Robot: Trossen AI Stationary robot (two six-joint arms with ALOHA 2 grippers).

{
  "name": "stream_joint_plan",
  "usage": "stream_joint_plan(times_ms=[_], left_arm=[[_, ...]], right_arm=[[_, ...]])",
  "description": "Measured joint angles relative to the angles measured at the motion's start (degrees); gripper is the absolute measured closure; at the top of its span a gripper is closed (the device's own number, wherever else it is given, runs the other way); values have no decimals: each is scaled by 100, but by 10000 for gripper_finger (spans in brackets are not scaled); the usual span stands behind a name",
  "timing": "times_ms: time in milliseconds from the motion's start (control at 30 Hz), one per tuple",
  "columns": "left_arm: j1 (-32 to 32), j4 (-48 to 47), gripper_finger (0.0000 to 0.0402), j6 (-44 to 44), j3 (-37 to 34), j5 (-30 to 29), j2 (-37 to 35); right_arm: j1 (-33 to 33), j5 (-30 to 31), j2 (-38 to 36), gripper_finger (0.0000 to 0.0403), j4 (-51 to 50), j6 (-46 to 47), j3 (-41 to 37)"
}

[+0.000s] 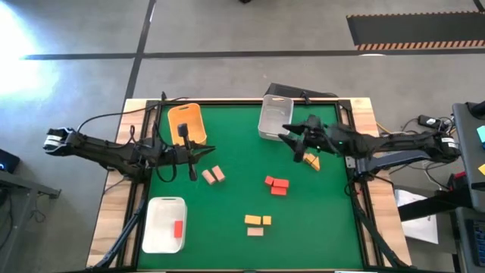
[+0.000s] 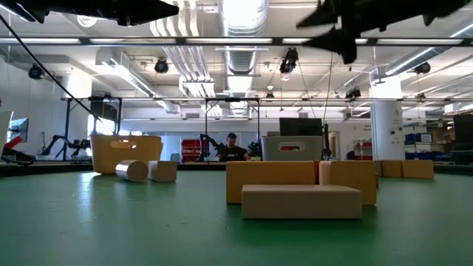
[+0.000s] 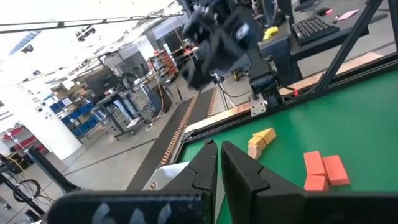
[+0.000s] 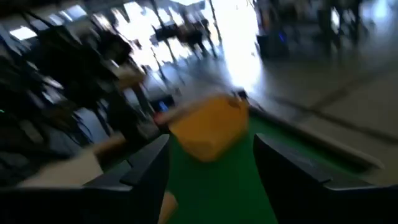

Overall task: Sort & place blocks by color
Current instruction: Put the brown block into the gray bin

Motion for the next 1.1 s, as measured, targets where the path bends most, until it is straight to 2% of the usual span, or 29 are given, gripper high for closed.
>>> stream_joint_plan(times_ms=[167,300,433,667,933,1100], left_arm=[[0,18,396,26,-11,0,-11],[0,34,396,26,13,0,-13],[0,41,396,13,-9,0,-11],[0,92,396,-32,55,0,93],[-2,53,396,-1101,-2,0,146],[0,247,396,-1128,-15,1,252]], right_arm=[[0,543,220,184,-3329,933,991],[0,555,317,184,-5027,1465,1354],[0,553,352,184,-5996,1777,1400],[-3,545,370,184,-6179,1836,1240],[-117,527,664,184,-5553,1514,1240],[-116,265,950,184,-5737,1531,1236]])
